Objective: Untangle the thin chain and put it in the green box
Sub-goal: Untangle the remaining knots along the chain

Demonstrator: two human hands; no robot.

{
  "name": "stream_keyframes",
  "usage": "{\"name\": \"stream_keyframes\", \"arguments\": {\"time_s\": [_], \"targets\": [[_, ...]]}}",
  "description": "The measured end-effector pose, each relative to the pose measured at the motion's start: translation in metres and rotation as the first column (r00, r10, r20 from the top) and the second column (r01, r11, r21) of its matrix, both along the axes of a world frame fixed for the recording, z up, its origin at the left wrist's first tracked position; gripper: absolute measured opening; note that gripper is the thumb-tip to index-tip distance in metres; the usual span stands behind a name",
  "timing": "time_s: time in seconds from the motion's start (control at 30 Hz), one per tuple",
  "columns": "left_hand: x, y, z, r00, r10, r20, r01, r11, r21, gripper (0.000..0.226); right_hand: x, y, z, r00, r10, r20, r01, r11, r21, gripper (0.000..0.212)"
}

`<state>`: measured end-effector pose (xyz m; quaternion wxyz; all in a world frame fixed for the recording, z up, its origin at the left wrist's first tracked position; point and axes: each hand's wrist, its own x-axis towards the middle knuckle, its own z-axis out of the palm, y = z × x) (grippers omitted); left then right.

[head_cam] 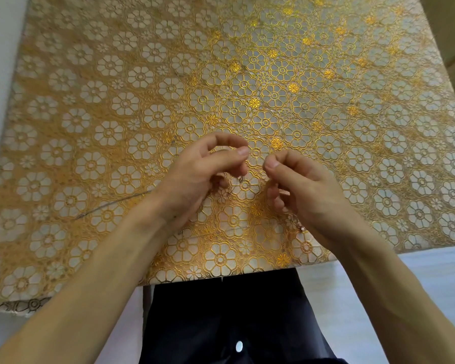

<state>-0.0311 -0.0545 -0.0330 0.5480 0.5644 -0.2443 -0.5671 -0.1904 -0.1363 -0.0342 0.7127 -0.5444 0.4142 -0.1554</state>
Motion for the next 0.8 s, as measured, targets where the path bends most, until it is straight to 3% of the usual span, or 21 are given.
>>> {"name": "stream_keyframes", "arguments": {"time_s": [0.13, 0.3, 0.43, 0.6, 0.8], "targets": [[0.0027, 0.0024, -0.0009, 0.998, 0.023, -0.056, -0.025, 0.999, -0.041, 0.028, -0.0044, -0.0009, 0.0001, 0.996, 0.084, -0.027, -0.087, 0.985, -0.150, 0.014], [0.0030, 0.0032, -0.0033, 1.000, 0.016, 0.019, -0.014, 0.997, -0.076, 0.033, -0.0031, -0.0015, 0.0048, 0.997, 0.062, -0.041, -0.071, 0.965, -0.254, 0.016], [0.0008, 0.0034, -0.0017, 0.996, -0.012, 0.092, 0.019, 0.996, -0.083, 0.029, -0.0025, -0.0037, 0.0048, 0.999, 0.044, 0.032, -0.037, 0.980, -0.198, 0.011], [-0.0007, 0.0024, 0.0020, 0.999, 0.001, 0.042, 0.002, 0.998, -0.062, 0.034, 0.0017, -0.0021, 0.0063, 0.990, -0.029, 0.135, 0.045, 0.992, -0.118, 0.010], [-0.0044, 0.0018, 0.0029, 0.988, -0.013, 0.153, 0.026, 0.997, -0.078, 0.040, 0.0049, 0.0007, 0.0065, 0.988, -0.119, 0.096, 0.134, 0.976, -0.170, 0.015]]}}
